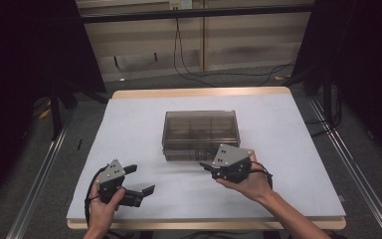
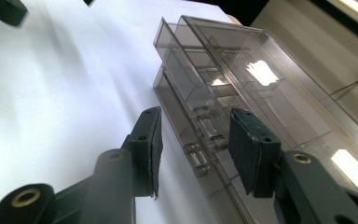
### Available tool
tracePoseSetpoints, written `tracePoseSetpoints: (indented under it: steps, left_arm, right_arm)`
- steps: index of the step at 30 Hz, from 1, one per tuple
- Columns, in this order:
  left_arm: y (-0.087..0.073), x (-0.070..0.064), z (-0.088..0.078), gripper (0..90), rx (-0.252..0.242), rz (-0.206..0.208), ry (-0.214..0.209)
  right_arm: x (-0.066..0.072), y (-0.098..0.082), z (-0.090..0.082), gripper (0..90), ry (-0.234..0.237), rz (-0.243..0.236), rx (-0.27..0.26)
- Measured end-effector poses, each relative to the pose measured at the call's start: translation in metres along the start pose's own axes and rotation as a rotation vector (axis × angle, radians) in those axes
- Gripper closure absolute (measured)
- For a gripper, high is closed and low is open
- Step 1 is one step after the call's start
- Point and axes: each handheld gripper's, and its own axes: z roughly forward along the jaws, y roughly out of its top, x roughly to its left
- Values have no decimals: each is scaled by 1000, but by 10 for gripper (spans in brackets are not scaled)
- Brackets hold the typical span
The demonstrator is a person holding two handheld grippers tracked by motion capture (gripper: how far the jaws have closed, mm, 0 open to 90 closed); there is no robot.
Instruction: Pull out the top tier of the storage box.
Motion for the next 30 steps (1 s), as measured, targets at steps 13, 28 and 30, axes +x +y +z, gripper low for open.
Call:
tracePoseSetpoints:
  steps: [13,28,30]
  left_arm:
    - [0,0,2,24,0,-10,0]
    - [-1,0,2,24,4,-10,5]
    - [-1,0,2,24,3,-11,5]
  right_arm:
    - [-52,7,-17,664,200,118,31]
    - [-84,7,5,761,338,86,163]
    - [-85,7,7,759,349,83,179]
